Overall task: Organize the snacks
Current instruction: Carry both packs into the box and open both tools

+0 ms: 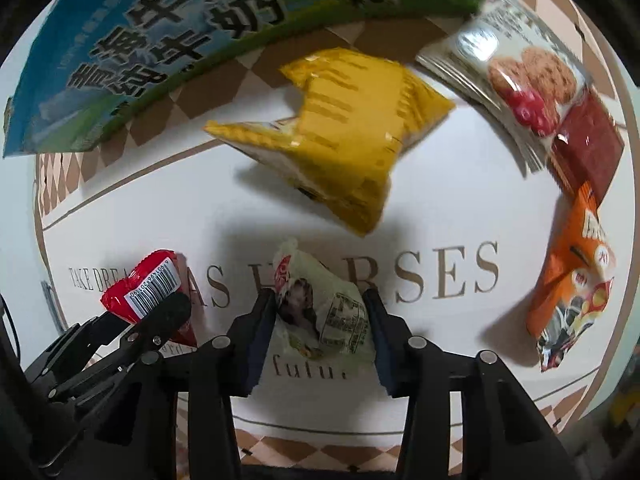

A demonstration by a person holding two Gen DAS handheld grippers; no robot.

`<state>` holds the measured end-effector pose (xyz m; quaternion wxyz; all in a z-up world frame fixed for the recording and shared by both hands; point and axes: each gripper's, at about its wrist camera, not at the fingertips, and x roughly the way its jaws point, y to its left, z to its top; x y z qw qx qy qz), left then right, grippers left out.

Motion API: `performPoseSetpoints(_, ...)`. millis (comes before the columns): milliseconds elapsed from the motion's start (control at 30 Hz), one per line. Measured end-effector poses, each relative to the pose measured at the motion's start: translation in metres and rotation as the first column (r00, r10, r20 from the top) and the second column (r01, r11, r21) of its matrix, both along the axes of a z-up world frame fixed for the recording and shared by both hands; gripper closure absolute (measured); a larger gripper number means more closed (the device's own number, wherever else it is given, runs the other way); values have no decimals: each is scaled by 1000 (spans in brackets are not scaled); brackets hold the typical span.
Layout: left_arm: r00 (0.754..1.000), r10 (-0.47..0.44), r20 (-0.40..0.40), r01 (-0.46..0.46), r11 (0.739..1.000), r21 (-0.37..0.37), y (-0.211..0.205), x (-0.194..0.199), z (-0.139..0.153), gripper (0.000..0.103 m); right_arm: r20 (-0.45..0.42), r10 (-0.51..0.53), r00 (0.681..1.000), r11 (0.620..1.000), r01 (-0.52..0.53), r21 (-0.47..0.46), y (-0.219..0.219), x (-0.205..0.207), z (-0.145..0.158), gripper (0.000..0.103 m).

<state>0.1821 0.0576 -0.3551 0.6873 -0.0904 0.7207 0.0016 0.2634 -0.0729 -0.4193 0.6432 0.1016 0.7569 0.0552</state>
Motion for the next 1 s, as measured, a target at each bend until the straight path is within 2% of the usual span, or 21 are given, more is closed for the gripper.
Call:
performPoseSetpoints(133,1000,1,5,-1,1000,1,7,9,-1,52,19,16,1000,1000,-16,-4,2,-1,4,59)
performPoseSetpoints(333,999,8,37,-7,1000,-30,9,5,28,52,29,7,1000,999,-8,31,-6,-9,17,59)
performPoseSetpoints(433,997,11,71,-7,998,-64,12,21,47,52,54,-1,999,997,-4,76,-16,-11,41,59)
performPoseSetpoints(533,991,16,135,-2,995,-102,13,31,86,52,105,-15,994,992,1,128,-29,-5,77,59)
performPoseSetpoints(700,974,26,223,8,988,-152,12,71,145,52,224,-44,974,984,4,176,-51,26,145,59)
performPoseSetpoints(800,964,18,265,21,989,-144,15,100,167,52,290,-56,955,983,2,182,-57,53,175,59)
performPoseSetpoints(867,960,10,280,28,991,-131,15,121,172,52,323,-58,945,986,4,166,-58,75,185,59)
performPoseSetpoints(1000,959,-19,283,48,994,-97,8,154,170,52,336,-59,940,991,14,136,-54,108,184,59)
